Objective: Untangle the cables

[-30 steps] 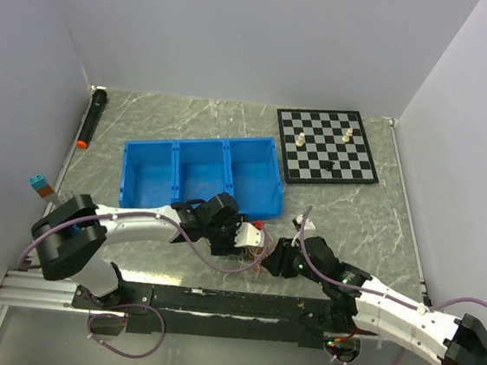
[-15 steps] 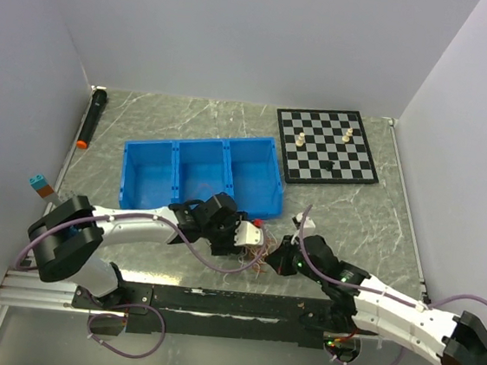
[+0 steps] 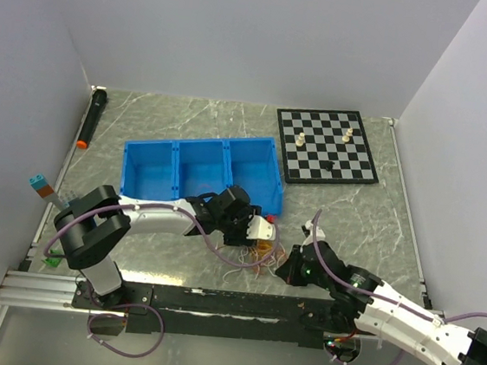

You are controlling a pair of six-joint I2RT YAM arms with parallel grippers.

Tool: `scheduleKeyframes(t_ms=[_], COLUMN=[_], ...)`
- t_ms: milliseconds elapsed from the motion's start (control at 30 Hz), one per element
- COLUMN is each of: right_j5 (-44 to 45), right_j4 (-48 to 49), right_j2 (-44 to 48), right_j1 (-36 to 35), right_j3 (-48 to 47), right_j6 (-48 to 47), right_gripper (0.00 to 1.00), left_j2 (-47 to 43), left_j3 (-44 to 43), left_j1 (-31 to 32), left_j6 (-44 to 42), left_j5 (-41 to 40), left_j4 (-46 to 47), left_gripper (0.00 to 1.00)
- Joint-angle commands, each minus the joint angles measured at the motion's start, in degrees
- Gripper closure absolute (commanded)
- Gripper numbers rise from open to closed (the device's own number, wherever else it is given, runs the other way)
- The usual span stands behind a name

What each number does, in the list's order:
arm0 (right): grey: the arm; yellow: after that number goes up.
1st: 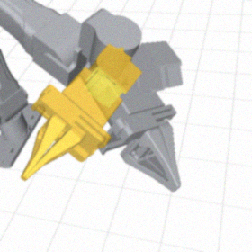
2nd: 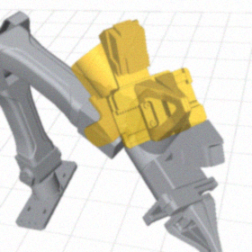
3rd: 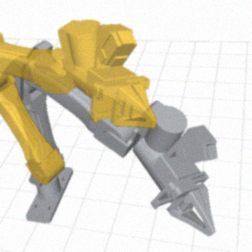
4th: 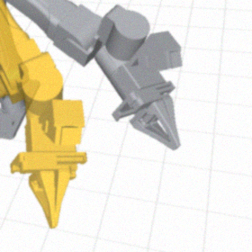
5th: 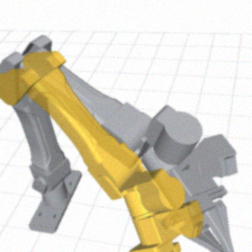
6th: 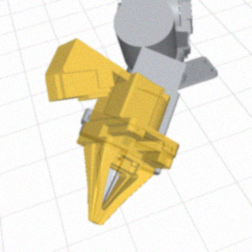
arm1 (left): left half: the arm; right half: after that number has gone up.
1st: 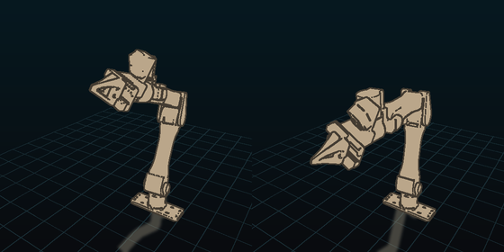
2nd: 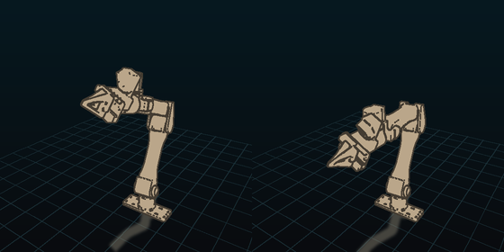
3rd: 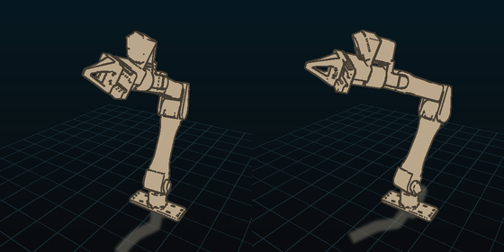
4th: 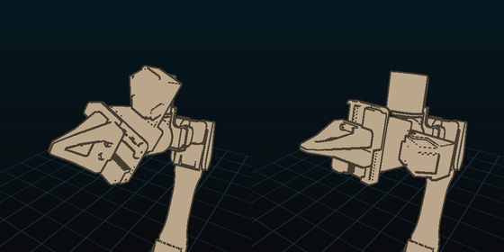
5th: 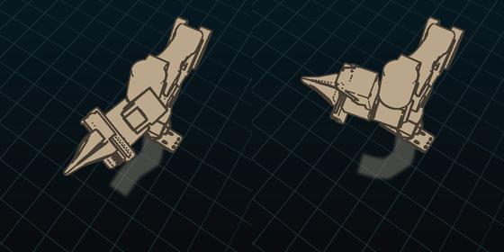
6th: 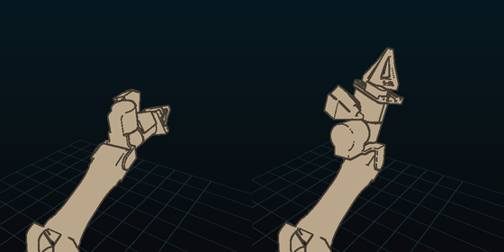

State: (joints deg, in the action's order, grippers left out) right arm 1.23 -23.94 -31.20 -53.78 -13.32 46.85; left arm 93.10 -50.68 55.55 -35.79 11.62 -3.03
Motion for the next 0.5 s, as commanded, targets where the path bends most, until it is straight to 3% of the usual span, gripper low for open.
scheduleKeyframes(t_ms=[0,267,467], right_j5=[4.6,8.3,8.6], right_j4=[-9.4,-10.3,-8.1], right_j2=[-0.2,-1.8,-4.0], right_j1=[-2.3,-3.8,-3.8], right_j3=[-3.5,-5.8,-6.4], right_j6=[7.6,9.0,8.7], right_gripper=[1.0,1.0,1.0], left_j2=[0.9,0.4,0.6], left_j3=[-1.3,-1.0,-3.6], left_j1=[-0.1,-0.1,1.7], left_j6=[-5.7,-5.9,-1.9], left_j5=[4.3,7.7,12.3], left_j4=[-2.4,-3.4,-6.8], left_gripper=[0.36,0.48,0.48])
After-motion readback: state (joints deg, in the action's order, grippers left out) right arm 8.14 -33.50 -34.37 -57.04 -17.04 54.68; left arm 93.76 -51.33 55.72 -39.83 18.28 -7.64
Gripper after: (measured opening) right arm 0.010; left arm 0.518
